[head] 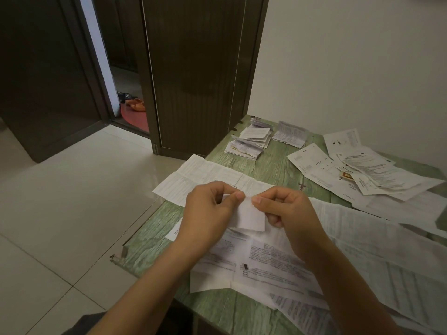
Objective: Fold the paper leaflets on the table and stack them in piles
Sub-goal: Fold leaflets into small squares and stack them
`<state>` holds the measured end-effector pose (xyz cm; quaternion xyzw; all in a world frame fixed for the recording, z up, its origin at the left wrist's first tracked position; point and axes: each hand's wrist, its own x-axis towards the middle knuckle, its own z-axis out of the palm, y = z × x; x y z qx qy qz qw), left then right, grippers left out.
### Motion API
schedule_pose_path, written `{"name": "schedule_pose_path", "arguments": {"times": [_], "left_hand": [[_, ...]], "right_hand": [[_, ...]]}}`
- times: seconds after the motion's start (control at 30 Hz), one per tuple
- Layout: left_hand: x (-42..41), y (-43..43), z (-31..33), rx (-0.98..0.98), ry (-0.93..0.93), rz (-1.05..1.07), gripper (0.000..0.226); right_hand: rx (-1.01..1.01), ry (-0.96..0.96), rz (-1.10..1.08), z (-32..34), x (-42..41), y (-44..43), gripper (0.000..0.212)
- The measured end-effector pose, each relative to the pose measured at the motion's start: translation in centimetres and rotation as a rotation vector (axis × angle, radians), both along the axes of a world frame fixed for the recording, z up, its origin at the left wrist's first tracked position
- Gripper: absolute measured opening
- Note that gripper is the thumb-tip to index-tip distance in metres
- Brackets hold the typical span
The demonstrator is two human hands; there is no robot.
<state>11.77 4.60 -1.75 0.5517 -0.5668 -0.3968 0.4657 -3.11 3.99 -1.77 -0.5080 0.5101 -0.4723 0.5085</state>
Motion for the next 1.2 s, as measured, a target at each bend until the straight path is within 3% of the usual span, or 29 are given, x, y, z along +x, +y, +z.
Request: {"name": "schedule_pose_path", "arguments": {"times": [0.17,0.27,0.33,0.43,0.47,0.63,0.73,0.8,0.87,1.03,1.2], "left_hand": [[2.2,-0.5,0.6,0.065,0.117,0.087,0.016],[2.5,-0.4,0.6,0.074,0.127,0.064,0.015],[2.1,-0.1,0.5,0.061,0.102,0.031,0.018],[1.4,0.3,0.2,0.055,0.085,-0.018,0.017],[1.3,0.3,0.2,0.058,0.072,-0.035,0.016],[2.6,-0.5,0.9,0.139,-0.175,-0.216,0.023],[3.9,-1.0,0.9,0.051,-0.38,-0.041,0.027],[4.1,-1.1,1.1,0.065,-0.173,0.014,0.021],[3.4,-0.8,1.6,0.105,0.025,-0.063,0.015],[1.4,0.1,0.3,0.017,-0.34,-0.241,0.013],[1.8,-0.3,0.7,0.045,-0.351,-0.255,0.018]], "right_hand": [[0.006,-0.009,-0.129,0.2,-1.6,-0.7,0.014],[0.006,0.004,0.006,0.1,-0.4,-0.3,0.008],[0.027,0.019,0.13,-0.1,0.5,0.2,0.024],[-0.028,0.094,0.123,-0.2,0.9,0.3,0.006],[-0.054,0.113,0.083,-0.4,0.7,0.3,0.009],[-0.106,0.132,-0.007,-0.3,-0.4,-0.2,0.013],[-0.115,0.097,-0.086,-0.1,-1.7,-0.8,0.012],[-0.124,0.094,-0.078,0.2,-2.0,-0.7,0.011],[-0.122,0.122,0.012,0.2,-1.4,-0.4,0.012],[-0.133,0.171,0.157,-0.4,0.5,0.2,0.011],[-0.125,0.175,0.165,-0.3,0.4,0.1,0.013]]}}
